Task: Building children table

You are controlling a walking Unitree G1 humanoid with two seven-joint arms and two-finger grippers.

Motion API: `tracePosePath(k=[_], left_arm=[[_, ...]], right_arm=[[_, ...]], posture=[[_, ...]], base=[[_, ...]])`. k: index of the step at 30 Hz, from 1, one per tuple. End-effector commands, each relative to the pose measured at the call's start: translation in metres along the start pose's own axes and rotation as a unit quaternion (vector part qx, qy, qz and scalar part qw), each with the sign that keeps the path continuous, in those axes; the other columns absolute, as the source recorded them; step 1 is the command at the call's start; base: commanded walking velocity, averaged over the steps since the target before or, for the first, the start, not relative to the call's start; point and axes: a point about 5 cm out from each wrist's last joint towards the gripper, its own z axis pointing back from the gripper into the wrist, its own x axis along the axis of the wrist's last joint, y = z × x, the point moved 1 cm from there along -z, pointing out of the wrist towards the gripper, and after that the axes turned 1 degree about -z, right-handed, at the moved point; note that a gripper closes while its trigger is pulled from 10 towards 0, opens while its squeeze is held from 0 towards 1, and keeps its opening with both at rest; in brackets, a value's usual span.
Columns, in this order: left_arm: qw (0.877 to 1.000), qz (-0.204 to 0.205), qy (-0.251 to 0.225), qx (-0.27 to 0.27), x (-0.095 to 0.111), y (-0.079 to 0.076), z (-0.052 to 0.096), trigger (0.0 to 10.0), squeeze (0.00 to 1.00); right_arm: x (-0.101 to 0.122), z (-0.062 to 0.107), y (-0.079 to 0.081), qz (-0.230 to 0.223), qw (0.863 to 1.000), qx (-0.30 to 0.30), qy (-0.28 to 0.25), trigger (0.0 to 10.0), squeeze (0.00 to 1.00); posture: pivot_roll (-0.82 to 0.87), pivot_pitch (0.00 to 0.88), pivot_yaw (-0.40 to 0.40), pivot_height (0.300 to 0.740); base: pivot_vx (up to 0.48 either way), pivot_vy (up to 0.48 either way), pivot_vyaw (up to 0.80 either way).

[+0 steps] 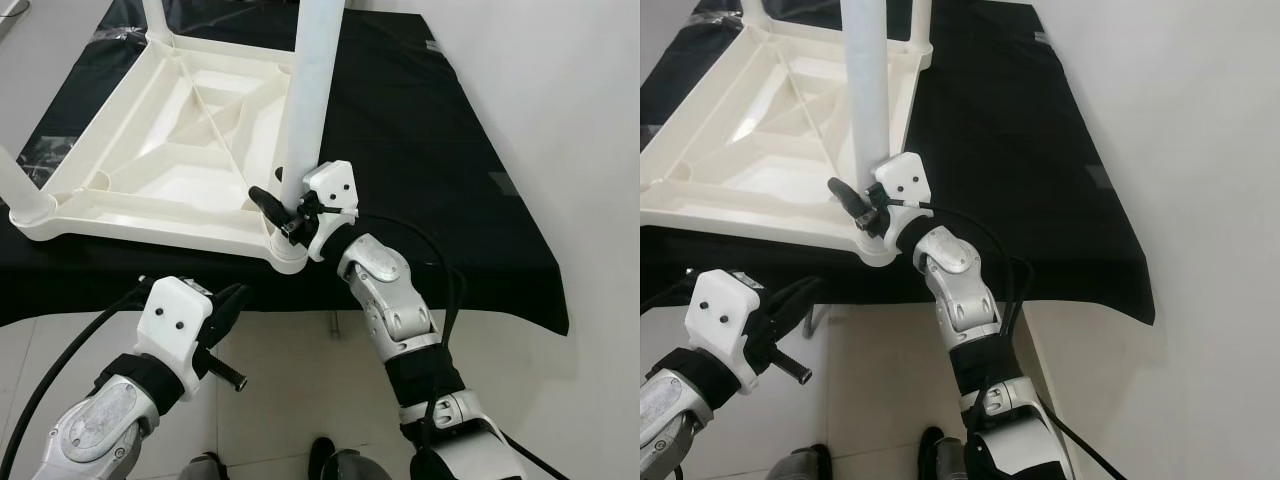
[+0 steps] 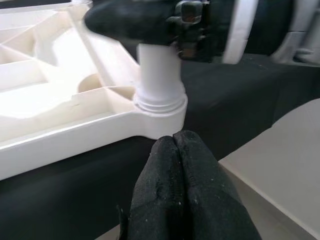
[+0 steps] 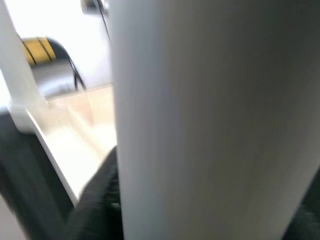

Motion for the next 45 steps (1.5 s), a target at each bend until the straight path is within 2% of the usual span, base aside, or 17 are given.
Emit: tracePosePath(k=[1,2,8,9,11,12,14,15,17,18,24,25,28,29,34,41,45], left_arm=[[1.000,0.000,0.010,-0.009,-0.003,-0.002,0.000,10.0,0.00],[1.000,-0.001,0.009,-0.009,-0.003,-0.002,0.000,10.0,0.00],[1.000,0.000,0.008,-0.011,-0.003,-0.004,-0.001,10.0,0.00],[1.000,0.000,0.007,-0.011,-0.003,-0.004,-0.001,10.0,0.00],[1.000,0.000,0.007,-0.010,-0.003,-0.004,-0.001,10.0,0.00],[1.000,0.000,0.007,-0.009,-0.003,-0.003,-0.001,10.0,0.00],[1.000,-0.001,0.007,-0.007,-0.003,-0.002,-0.001,10.0,0.00],[1.000,-0.001,0.007,-0.007,-0.003,-0.002,-0.001,10.0,0.00],[1.000,-0.002,0.007,-0.006,-0.003,-0.002,-0.001,10.0,0.00],[1.000,-0.002,0.007,-0.006,-0.003,-0.002,-0.001,10.0,0.00],[1.000,-0.001,0.007,-0.007,-0.003,-0.003,-0.001,10.0,0.00],[1.000,-0.001,0.007,-0.006,-0.003,-0.003,-0.001,10.0,0.00],[1.000,-0.003,0.007,-0.004,-0.002,-0.002,0.000,10.0,0.00],[1.000,-0.003,0.008,-0.004,-0.002,-0.002,0.000,10.0,0.00],[1.000,-0.004,0.008,-0.005,-0.002,-0.003,0.000,10.0,0.00],[1.000,-0.003,0.009,-0.005,-0.002,-0.003,0.001,10.0,0.00],[1.000,-0.003,0.009,-0.006,-0.002,-0.003,0.001,10.0,0.00]], right_arm=[[-0.025,0.002,0.011,-0.033,0.998,0.024,0.046,10.0,0.72],[-0.015,-0.001,0.014,-0.039,0.997,0.056,0.028,10.0,1.00],[0.003,-0.002,0.017,-0.039,0.992,0.120,0.002,10.0,1.00],[0.009,-0.002,0.016,-0.029,0.989,0.147,-0.008,10.0,0.31],[0.012,-0.003,0.015,-0.022,0.986,0.164,-0.014,10.0,0.31],[0.017,-0.003,0.015,-0.008,0.980,0.198,-0.021,10.0,0.00],[0.026,-0.001,0.018,0.019,0.957,0.288,-0.035,10.0,0.00],[0.026,-0.001,0.018,0.019,0.957,0.288,-0.035,10.0,0.00],[0.032,0.001,0.019,0.023,0.936,0.349,-0.041,10.0,0.00],[0.032,0.001,0.019,0.023,0.936,0.349,-0.041,10.0,0.00],[0.037,-0.002,0.015,0.016,0.911,0.412,-0.022,10.0,0.00],[0.038,-0.003,0.014,0.014,0.907,0.421,-0.018,9.1,0.00],[0.033,-0.005,0.011,0.011,0.899,0.438,0.012,9.3,0.00],[0.031,-0.005,0.010,0.009,0.896,0.443,0.022,0.2,0.00],[0.024,-0.007,0.005,0.010,0.900,0.434,0.044,0.0,0.00],[0.008,-0.006,-0.005,0.019,0.922,0.381,0.069,0.0,0.00],[0.004,-0.005,-0.007,0.017,0.927,0.368,0.075,0.0,0.00]], posture=[[0.16,0.292,-0.165,0.740],[0.16,0.292,-0.165,0.740],[0.16,0.289,-0.170,0.740],[0.16,0.288,-0.172,0.740],[0.16,0.288,-0.172,0.740],[0.16,0.288,-0.174,0.740],[0.17,0.287,-0.175,0.740],[0.17,0.287,-0.175,0.740],[0.17,0.286,-0.175,0.740],[0.17,0.286,-0.175,0.740],[0.19,0.285,-0.173,0.740],[0.19,0.285,-0.173,0.740],[0.20,0.287,-0.175,0.740],[0.20,0.287,-0.176,0.740],[0.20,0.287,-0.178,0.740],[0.19,0.289,-0.173,0.740],[0.19,0.289,-0.171,0.740]], base=[[0.000,0.000,0.00],[0.000,0.000,0.00],[0.000,0.000,0.00],[0.000,0.000,0.00],[0.000,0.000,0.00],[0.000,0.000,0.00],[0.000,0.000,0.00],[0.000,0.000,0.00],[0.000,0.000,0.00],[0.000,0.000,0.00],[0.000,0.000,0.00],[0.000,0.000,0.00],[0.000,0.000,0.00],[0.000,0.000,0.00],[0.000,0.000,0.00],[0.000,0.000,0.00],[0.000,0.000,0.00]])
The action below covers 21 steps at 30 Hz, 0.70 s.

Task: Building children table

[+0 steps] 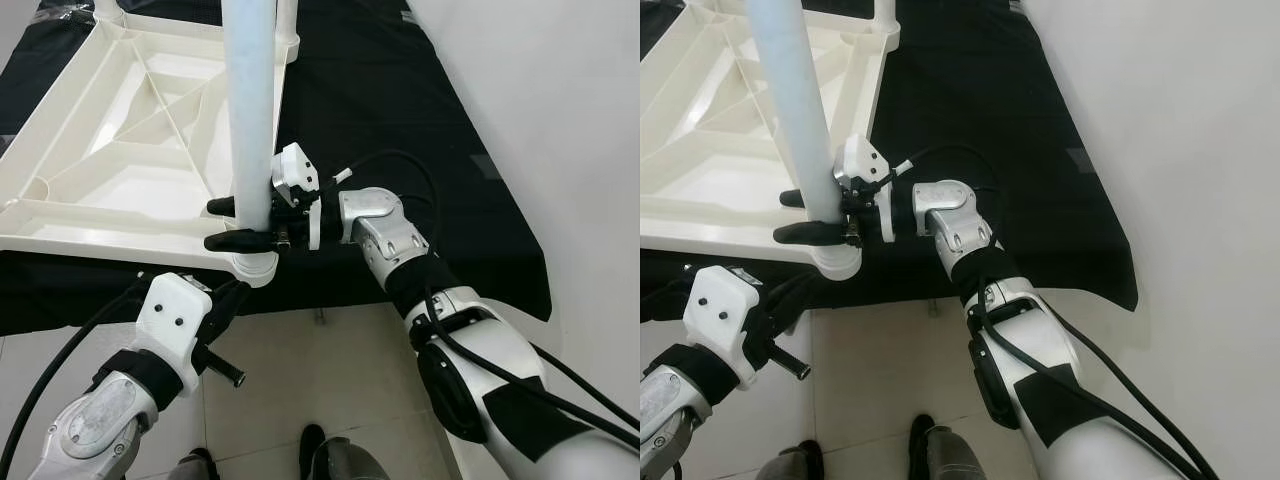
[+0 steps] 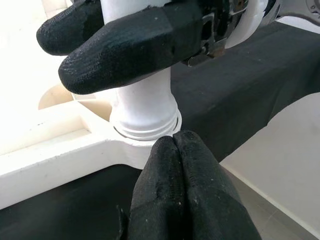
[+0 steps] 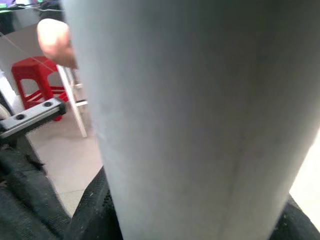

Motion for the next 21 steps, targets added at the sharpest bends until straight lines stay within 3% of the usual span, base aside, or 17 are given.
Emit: tracePosePath(k=[1,2,3,4,5,6,7,8,9,10,11,12,14,15,18,19,21], left_arm=[[1.000,0.002,0.011,-0.007,-0.003,-0.003,0.002,10.0,0.00],[1.000,0.004,0.012,-0.008,-0.004,-0.004,0.003,10.0,0.00],[1.000,0.004,0.012,-0.008,-0.004,-0.004,0.003,10.0,0.00],[1.000,0.007,0.012,-0.010,-0.004,-0.004,0.004,10.0,0.00],[1.000,0.009,0.013,-0.010,-0.004,-0.004,0.005,10.0,0.00],[1.000,0.011,0.015,-0.011,-0.005,-0.003,0.006,10.0,0.00],[1.000,0.011,0.015,-0.011,-0.005,-0.003,0.006,10.0,0.00],[1.000,0.012,0.017,-0.011,-0.005,-0.002,0.007,10.0,0.00],[1.000,0.013,0.017,-0.011,-0.006,-0.002,0.007,10.0,0.00],[1.000,0.013,0.017,-0.011,-0.006,-0.002,0.007,10.0,0.00],[1.000,0.013,0.020,-0.013,-0.007,-0.002,0.008,10.0,0.00],[1.000,0.013,0.020,-0.013,-0.007,-0.002,0.008,10.0,0.00],[1.000,0.014,0.022,-0.015,-0.008,-0.003,0.006,10.0,0.00],[1.000,0.014,0.022,-0.015,-0.008,-0.003,0.006,10.0,0.00],[1.000,0.013,0.018,-0.014,-0.006,-0.003,0.004,10.0,0.00],[1.000,0.012,0.017,-0.013,-0.006,-0.003,0.004,10.0,0.00],[1.000,0.012,0.016,-0.012,-0.005,-0.003,0.004,10.0,0.00]], right_arm=[[-0.019,0.002,0.003,-0.028,0.999,-0.007,0.029,0.0,0.00],[-0.031,0.013,0.000,-0.037,0.996,-0.062,0.046,0.0,0.00],[-0.031,0.013,0.000,-0.037,0.996,-0.062,0.046,0.0,0.00],[-0.052,0.031,-0.005,-0.062,0.983,-0.160,0.063,0.0,0.00],[-0.072,0.048,-0.007,-0.081,0.956,-0.266,0.090,0.0,0.00],[-0.100,0.069,0.000,-0.115,0.886,-0.433,0.116,0.0,0.00],[-0.100,0.069,0.000,-0.115,0.886,-0.433,0.116,0.0,0.00],[-0.116,0.087,0.010,-0.133,0.820,-0.539,0.140,0.0,0.00],[-0.124,0.098,0.018,-0.142,0.775,-0.597,0.154,0.0,0.00],[-0.124,0.098,0.018,-0.142,0.775,-0.597,0.154,0.0,0.00],[-0.126,0.084,0.034,-0.146,0.796,-0.569,0.144,0.0,0.00],[-0.126,0.084,0.034,-0.146,0.796,-0.569,0.144,0.0,0.00],[-0.116,0.044,0.044,-0.155,0.851,-0.490,0.107,0.0,0.00],[-0.116,0.044,0.044,-0.155,0.851,-0.490,0.107,0.0,0.00],[-0.103,0.014,0.036,-0.143,0.883,-0.439,0.082,0.0,0.00],[-0.100,0.010,0.033,-0.142,0.888,-0.431,0.078,10.0,0.00],[-0.098,0.007,0.031,-0.142,0.890,-0.428,0.075,10.0,0.00]], posture=[[0.19,0.289,-0.171,0.740],[0.16,0.297,-0.167,0.740],[0.16,0.297,-0.167,0.740],[0.14,0.307,-0.174,0.740],[0.14,0.310,-0.175,0.740],[0.12,0.318,-0.169,0.740],[0.12,0.318,-0.169,0.740],[0.11,0.320,-0.166,0.740],[0.11,0.320,-0.166,0.740],[0.11,0.320,-0.166,0.740],[0.11,0.325,-0.155,0.740],[0.11,0.325,-0.155,0.740],[0.13,0.312,-0.150,0.740],[0.13,0.312,-0.150,0.740],[0.14,0.308,-0.157,0.740],[0.14,0.305,-0.163,0.740],[0.14,0.305,-0.163,0.740]], base=[[0.000,0.000,0.00],[0.000,0.000,0.00],[0.000,0.000,0.00],[0.000,0.000,0.00],[0.000,0.000,0.00],[0.000,0.000,0.00],[0.000,0.000,0.00],[0.000,0.000,0.00],[0.000,0.000,0.00],[0.000,0.000,0.00],[0.000,0.000,0.00],[0.000,0.000,0.00],[0.000,0.000,0.00],[0.000,0.000,0.00],[0.000,0.000,0.00],[0.000,0.000,0.00],[0.000,0.000,0.00]])
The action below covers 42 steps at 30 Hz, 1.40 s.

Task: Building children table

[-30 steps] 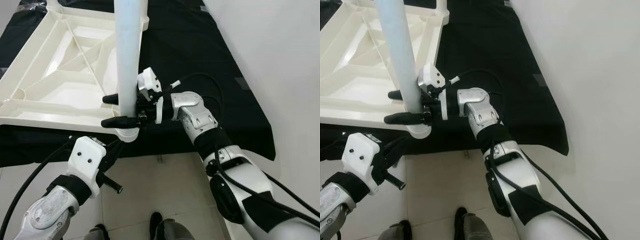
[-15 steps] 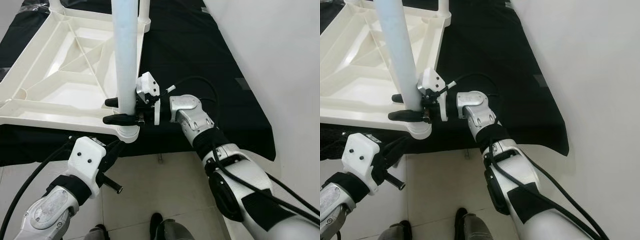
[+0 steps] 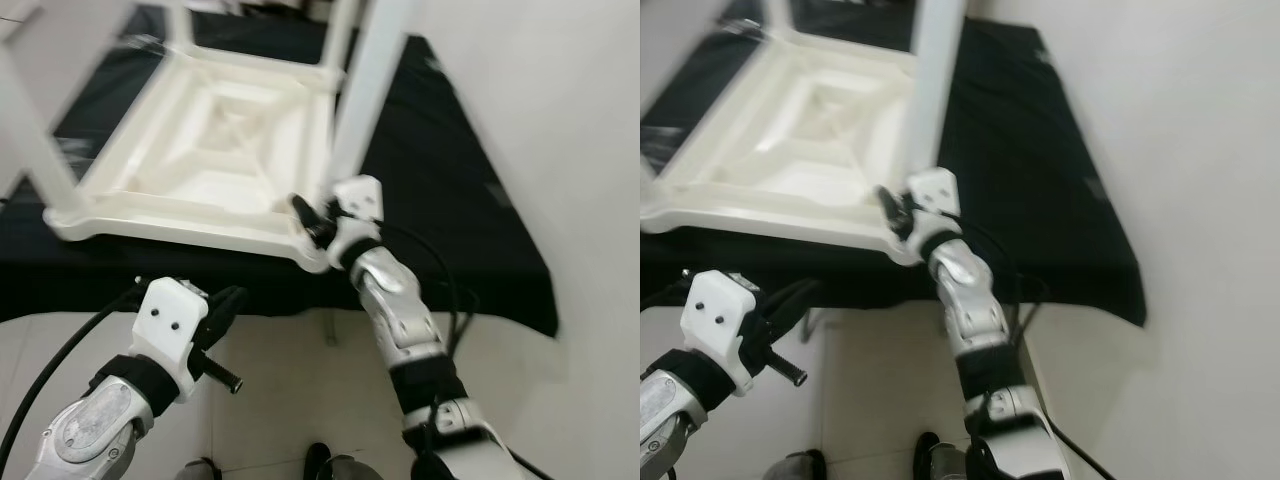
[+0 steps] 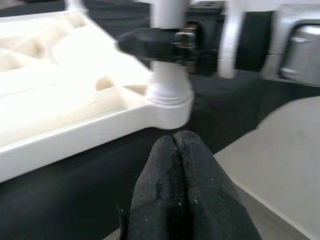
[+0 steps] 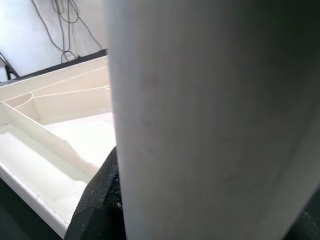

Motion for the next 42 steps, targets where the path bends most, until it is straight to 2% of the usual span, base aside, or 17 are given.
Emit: tracePosePath(k=[1,2,6,7,8,15,16,21,23,26,27,28,29,31,34,38,42], left_arm=[[1.000,0.000,0.011,-0.002,-0.003,-0.002,0.002,10.0,0.00],[1.000,-0.001,0.010,0.000,-0.003,-0.001,0.002,10.0,0.00],[1.000,-0.002,0.009,0.002,-0.003,-0.001,0.002,10.0,0.00],[1.000,-0.002,0.009,0.002,-0.003,-0.001,0.001,10.0,0.00],[1.000,-0.002,0.008,0.002,-0.003,-0.001,0.001,10.0,0.00],[1.000,0.000,0.007,0.002,-0.002,-0.002,0.000,10.0,0.00],[1.000,0.001,0.006,0.002,-0.002,-0.004,0.001,10.0,0.00],[1.000,0.001,0.006,0.002,-0.002,-0.005,0.001,10.0,0.00],[1.000,0.002,0.007,0.004,-0.002,-0.005,0.002,10.0,0.00],[1.000,0.002,0.007,0.004,-0.002,-0.005,0.002,10.0,0.00],[1.000,0.002,0.008,0.005,-0.002,-0.005,0.002,10.0,0.00],[1.000,0.002,0.008,0.005,-0.002,-0.005,0.002,10.0,0.00],[1.000,0.002,0.009,0.006,-0.003,-0.004,0.003,10.0,0.00],[1.000,0.002,0.009,0.007,-0.003,-0.004,0.003,10.0,0.00],[1.000,0.001,0.010,0.006,-0.003,-0.005,0.003,10.0,0.00],[1.000,0.000,0.011,0.008,-0.003,-0.004,0.004,10.0,0.00],[1.000,0.000,0.011,0.009,-0.002,-0.003,0.004,10.0,0.00]], right_arm=[[-0.043,0.004,0.026,-0.024,0.994,0.051,0.096,10.0,0.26],[-0.034,0.000,0.030,-0.028,0.994,0.076,0.078,10.0,1.00],[-0.005,-0.008,0.035,-0.039,0.991,0.121,0.030,10.0,1.00],[0.003,-0.010,0.034,-0.043,0.990,0.136,0.018,10.0,0.98],[0.012,-0.013,0.031,-0.044,0.987,0.157,0.002,10.0,0.00],[0.029,-0.017,0.022,-0.027,0.977,0.211,-0.022,10.0,0.00],[0.034,-0.017,0.020,-0.009,0.958,0.284,-0.022,10.0,0.00],[0.039,-0.017,0.019,0.001,0.941,0.337,-0.020,10.0,0.00],[0.040,-0.015,0.020,0.023,0.923,0.383,-0.011,10.0,0.00],[0.040,-0.014,0.020,0.030,0.917,0.398,-0.008,10.0,0.00],[0.042,-0.014,0.022,0.027,0.909,0.415,-0.009,7.3,0.00],[0.042,-0.014,0.022,0.027,0.909,0.415,-0.009,7.3,0.00],[0.045,-0.013,0.023,0.021,0.900,0.434,-0.012,0.0,0.00],[0.047,-0.012,0.025,0.021,0.882,0.470,-0.013,0.0,0.00],[0.047,-0.012,0.025,0.025,0.877,0.480,-0.011,0.0,0.00],[0.046,-0.012,0.024,0.030,0.876,0.481,-0.009,0.0,0.00],[0.045,-0.014,0.018,0.043,0.891,0.452,-0.008,0.0,0.00]], posture=[[0.15,0.303,-0.168,0.740],[0.15,0.303,-0.168,0.740],[0.15,0.296,-0.174,0.740],[0.16,0.295,-0.175,0.740],[0.16,0.294,-0.176,0.740],[0.16,0.292,-0.179,0.740],[0.17,0.300,-0.184,0.740],[0.17,0.303,-0.186,0.740],[0.17,0.305,-0.195,0.740],[0.16,0.303,-0.200,0.740],[0.16,0.303,-0.200,0.740],[0.16,0.303,-0.200,0.740],[0.16,0.306,-0.197,0.740],[0.16,0.309,-0.196,0.740],[0.16,0.309,-0.196,0.740],[0.16,0.311,-0.195,0.740],[0.15,0.312,-0.200,0.740]], base=[[0.000,0.000,0.00],[0.000,0.000,0.00],[0.000,0.000,0.00],[0.000,0.000,0.00],[0.000,0.000,0.00],[0.000,0.000,0.00],[0.000,0.000,0.00],[0.000,0.000,0.00],[0.000,0.000,0.00],[0.000,0.000,0.00],[0.000,0.000,0.00],[0.000,0.000,0.00],[0.000,0.000,0.00],[0.000,0.000,0.00],[0.000,0.000,0.00],[0.000,0.000,0.00],[0.000,0.000,0.00]])
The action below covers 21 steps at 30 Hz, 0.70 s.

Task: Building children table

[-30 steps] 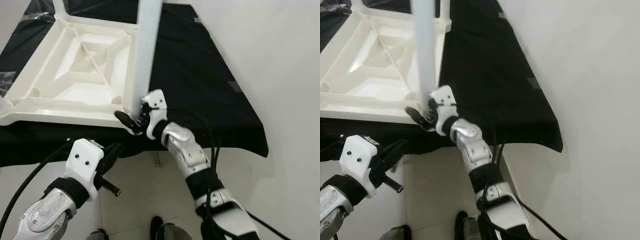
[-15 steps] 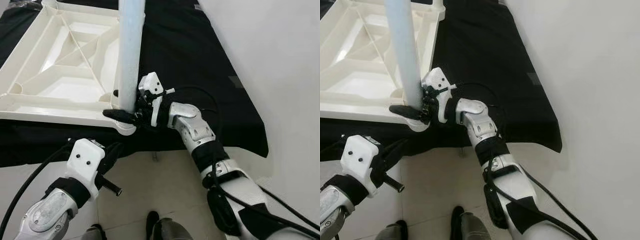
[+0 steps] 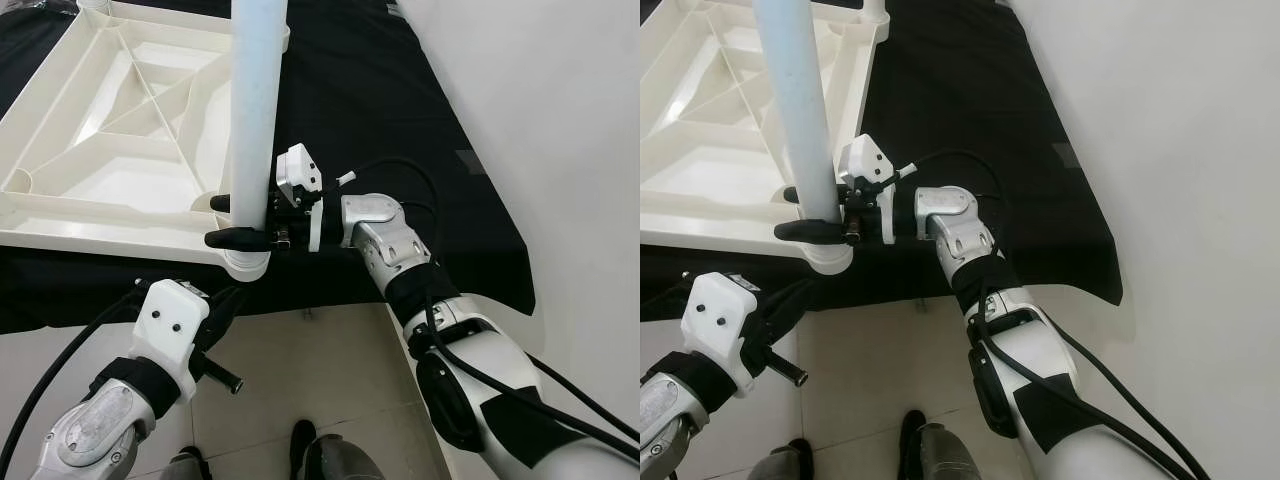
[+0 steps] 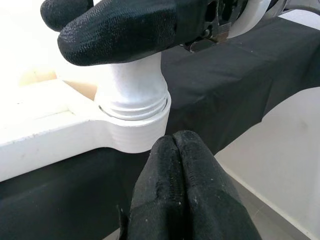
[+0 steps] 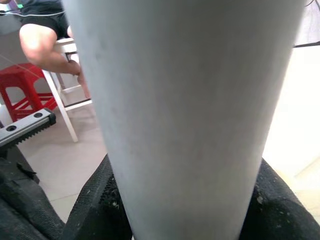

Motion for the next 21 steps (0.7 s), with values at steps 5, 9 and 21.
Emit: tracePosePath(k=[5,9,21], left_arm=[[1.000,0.006,0.003,-0.004,-0.001,-0.002,0.005,10.0,0.00],[1.000,0.007,0.004,-0.006,-0.001,-0.001,0.004,10.0,0.00],[1.000,0.000,-0.004,0.003,0.001,0.003,-0.001,10.0,0.00]], right_arm=[[-0.043,0.019,-0.011,-0.057,0.942,-0.325,0.056,0.0,0.00],[-0.064,0.012,0.041,-0.097,0.907,-0.406,0.063,0.0,0.00],[-0.053,-0.020,0.026,-0.067,0.943,-0.324,0.031,10.0,0.17]], posture=[[0.10,0.324,-0.207,0.740],[0.08,0.331,-0.188,0.740],[0.10,0.297,-0.196,0.740]], base=[[0.000,0.000,0.00],[0.000,0.000,0.00],[0.000,0.000,0.00]])
